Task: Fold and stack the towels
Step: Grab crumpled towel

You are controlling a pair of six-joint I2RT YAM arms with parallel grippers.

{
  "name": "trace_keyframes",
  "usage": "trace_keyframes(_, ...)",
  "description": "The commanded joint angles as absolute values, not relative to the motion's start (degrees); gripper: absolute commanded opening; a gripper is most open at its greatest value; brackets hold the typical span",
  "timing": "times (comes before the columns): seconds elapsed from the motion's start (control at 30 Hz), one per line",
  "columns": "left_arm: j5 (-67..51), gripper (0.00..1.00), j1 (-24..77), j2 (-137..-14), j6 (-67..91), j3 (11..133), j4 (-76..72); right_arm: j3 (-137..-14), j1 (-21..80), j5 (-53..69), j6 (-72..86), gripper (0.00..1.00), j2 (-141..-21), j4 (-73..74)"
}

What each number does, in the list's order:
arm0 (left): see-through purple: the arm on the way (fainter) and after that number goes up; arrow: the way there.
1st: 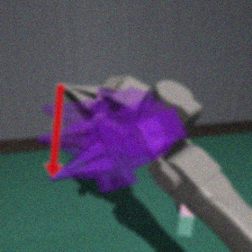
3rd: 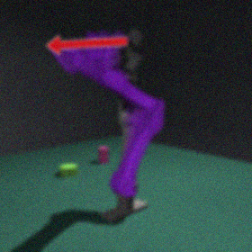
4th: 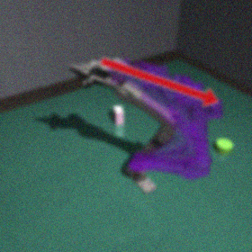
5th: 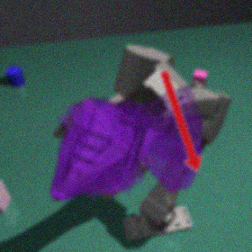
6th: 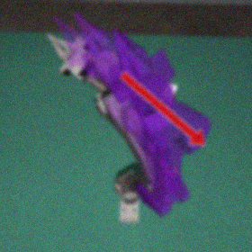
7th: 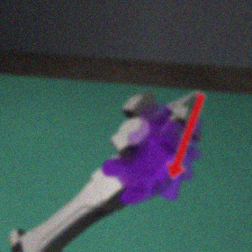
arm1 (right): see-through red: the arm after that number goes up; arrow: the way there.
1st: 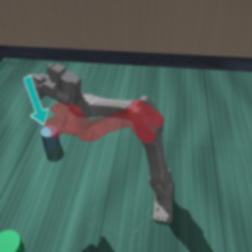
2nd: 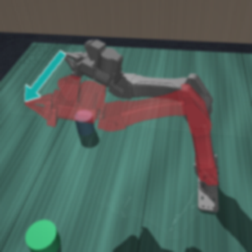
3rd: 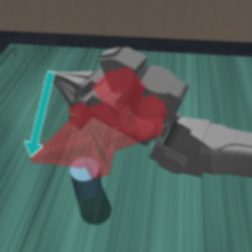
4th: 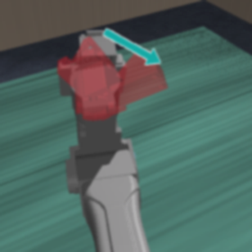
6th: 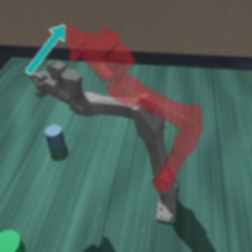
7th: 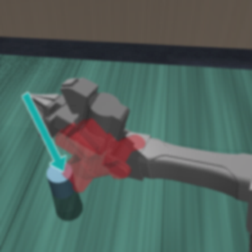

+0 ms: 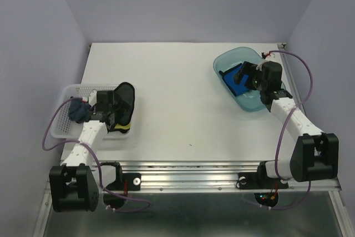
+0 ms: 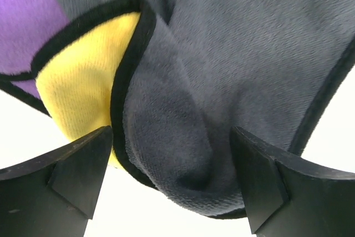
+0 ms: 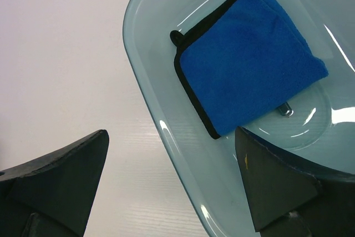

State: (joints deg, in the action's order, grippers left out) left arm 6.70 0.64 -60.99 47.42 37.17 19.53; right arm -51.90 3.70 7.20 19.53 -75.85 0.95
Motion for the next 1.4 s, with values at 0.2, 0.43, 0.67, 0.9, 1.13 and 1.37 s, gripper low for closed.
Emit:
trace_keyframes(0.2, 5.1, 0.49, 0.62, -63.1, 48.96, 35.86, 16.44, -52.82, 3.51, 3.78, 19.42, 1.0, -76.46, -0.44)
trace_keyframes(0.43, 4.48, 0.0, 0.61, -62.14, 48.25, 35.68, 15.99, -52.91, 3.43, 3.6, 19.42, 1.0, -76.2, -0.26)
trace_keyframes(0.67, 4.4, 0.0, 0.62, -53.19, 47.55, 35.59, 14.68, -52.56, 3.43, 3.95, 19.51, 1.0, -75.59, -0.35)
trace_keyframes(0.9, 7.46, 0.0, 0.53, -42.82, 47.29, 41.3, 16.16, -52.03, 3.43, 4.92, 19.86, 1.0, -74.01, -0.61)
trace_keyframes(1.13, 4.5, 0.0, 0.53, -42.62, 46.14, 53.68, 13.81, -50.45, 3.52, 4.66, 21.71, 1.0, -70.67, -1.67)
trace_keyframes(1.37, -3.51, 0.0, 3.5, -52.11, 44.74, 66.68, 7.13, -50.45, 3.51, 4.22, 23.55, 1.0, -69.7, -0.61)
